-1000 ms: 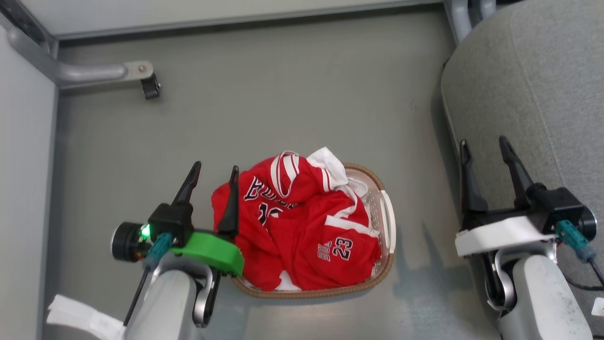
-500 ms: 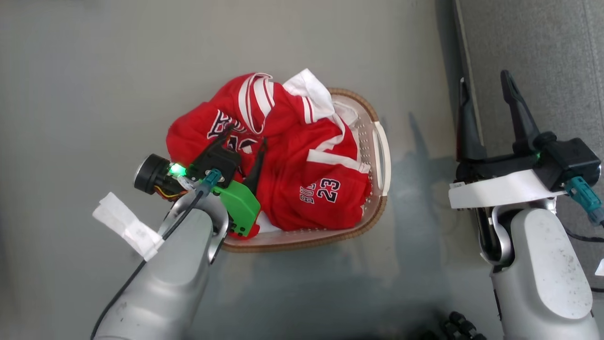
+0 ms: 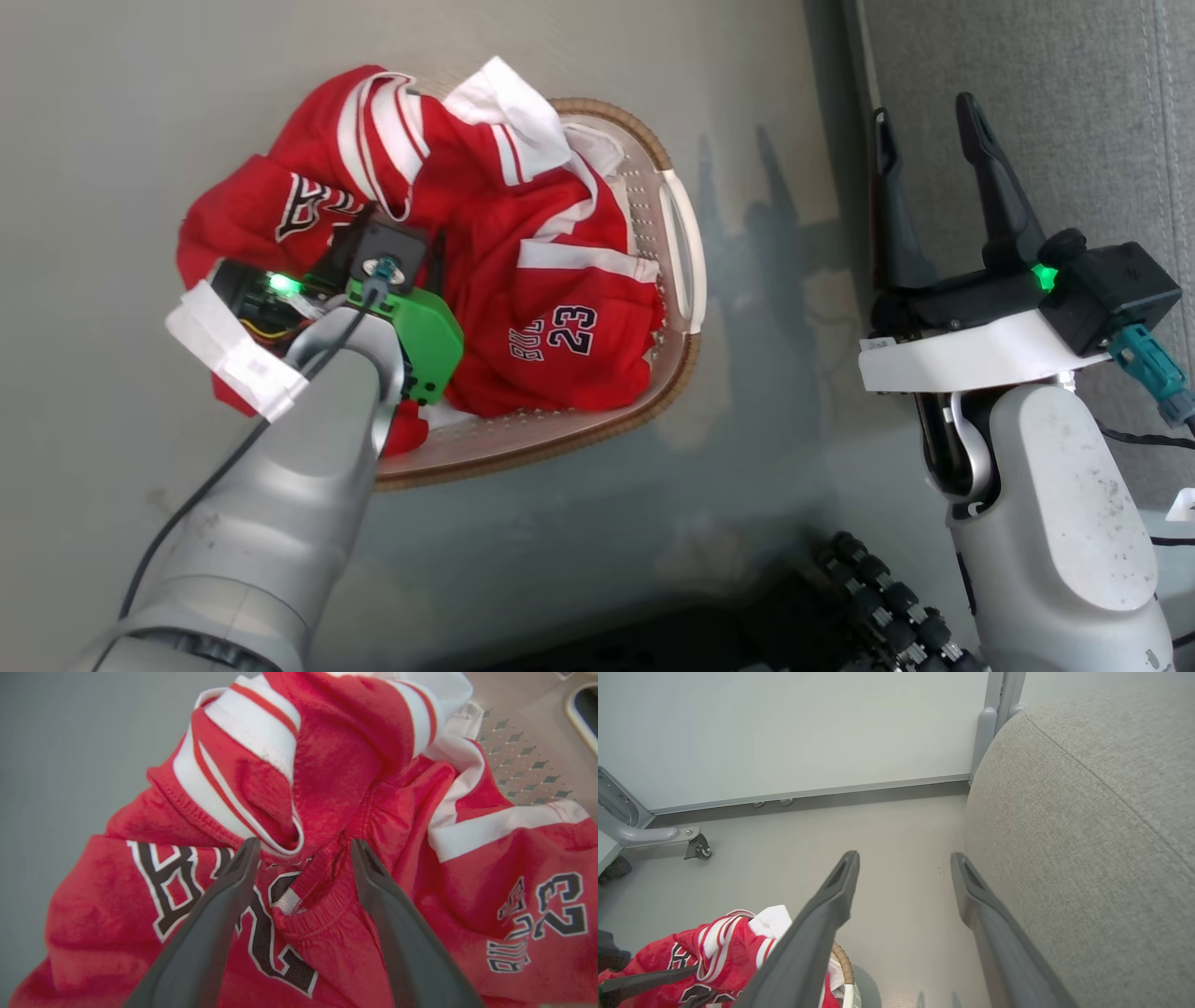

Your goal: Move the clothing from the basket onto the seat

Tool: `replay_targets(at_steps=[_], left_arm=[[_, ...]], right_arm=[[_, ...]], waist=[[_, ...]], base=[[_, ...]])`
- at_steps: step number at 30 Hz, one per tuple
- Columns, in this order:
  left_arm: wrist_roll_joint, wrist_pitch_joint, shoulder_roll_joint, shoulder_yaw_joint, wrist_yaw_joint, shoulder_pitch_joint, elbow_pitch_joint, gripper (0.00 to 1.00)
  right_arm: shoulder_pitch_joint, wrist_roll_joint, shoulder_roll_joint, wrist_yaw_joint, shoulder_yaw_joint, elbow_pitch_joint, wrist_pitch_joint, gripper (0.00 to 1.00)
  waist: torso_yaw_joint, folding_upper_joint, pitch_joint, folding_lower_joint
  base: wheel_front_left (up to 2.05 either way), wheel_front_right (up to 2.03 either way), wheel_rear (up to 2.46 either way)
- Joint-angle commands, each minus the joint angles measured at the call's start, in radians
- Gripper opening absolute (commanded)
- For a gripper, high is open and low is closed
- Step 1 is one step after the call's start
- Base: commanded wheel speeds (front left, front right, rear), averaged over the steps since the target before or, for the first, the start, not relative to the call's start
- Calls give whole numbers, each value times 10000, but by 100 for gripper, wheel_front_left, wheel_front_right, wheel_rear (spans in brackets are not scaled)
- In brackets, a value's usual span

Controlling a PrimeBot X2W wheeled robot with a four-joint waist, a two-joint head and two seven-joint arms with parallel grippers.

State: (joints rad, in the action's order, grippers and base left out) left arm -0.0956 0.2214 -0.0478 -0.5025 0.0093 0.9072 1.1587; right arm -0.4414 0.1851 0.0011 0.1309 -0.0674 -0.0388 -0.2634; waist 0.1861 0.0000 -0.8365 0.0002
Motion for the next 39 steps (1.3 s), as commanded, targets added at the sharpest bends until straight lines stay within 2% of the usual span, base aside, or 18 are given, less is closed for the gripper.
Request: replay_targets(at_steps=[1,11,12,13,14,15,16,17,18,23,27,35,39], left_arm=[[-63,4,-123,96,162,277,165,100],[-364,-63,-284,299,656,910,848,100],[-401,-106,-281,320,707,952,895,97],[-434,-130,-280,346,751,991,917,88],[-486,-120,-281,373,787,1030,929,70],[-540,-82,-279,404,833,1054,945,47],[-594,-57,-275,422,846,1055,959,34],[-624,-39,-268,443,824,1059,982,9],[-628,-21,-263,443,814,1059,990,0],[-785,90,-203,437,711,957,1041,0],[-1031,259,-139,486,462,809,893,0],[-1136,459,-86,275,-260,240,133,0],[-1033,450,-94,67,-574,-224,-855,0]], right_arm=[[-58,63,-22,-3,-22,52,-28,100],[-56,280,-23,-3,-191,54,-28,100],[-55,292,-23,-3,-215,52,-28,100],[-54,305,-23,-3,-230,50,-28,100],[-54,323,-23,-3,-240,50,-28,100],[-55,332,-23,-3,-247,51,-28,100],[-53,340,-23,-3,-245,46,-28,100],[-50,346,-23,-3,-244,36,-28,100],[-48,345,-23,-3,-237,21,-28,100],[-59,303,-23,-3,-102,-89,-28,100],[17,164,-26,-3,50,-222,-28,100],[286,-285,-33,-3,400,-748,-28,100],[558,-554,-33,-3,679,-1033,-28,100]], waist=[[253,0,-240,-2],[483,0,-402,-2],[503,0,-412,-2],[518,0,-419,-2],[530,0,-424,-2],[541,0,-429,-2],[545,0,-428,-2],[546,0,-421,-2],[542,0,-412,-2],[425,0,-268,-2],[192,0,13,-2],[-449,0,1065,-2],[-900,0,1879,-2]], base=[[0,0,0],[0,0,0],[0,0,0],[0,0,0],[0,0,0],[0,0,0],[0,0,0],[0,0,0],[0,0,0],[0,0,0],[0,0,0],[0,0,0],[0,0,0]])
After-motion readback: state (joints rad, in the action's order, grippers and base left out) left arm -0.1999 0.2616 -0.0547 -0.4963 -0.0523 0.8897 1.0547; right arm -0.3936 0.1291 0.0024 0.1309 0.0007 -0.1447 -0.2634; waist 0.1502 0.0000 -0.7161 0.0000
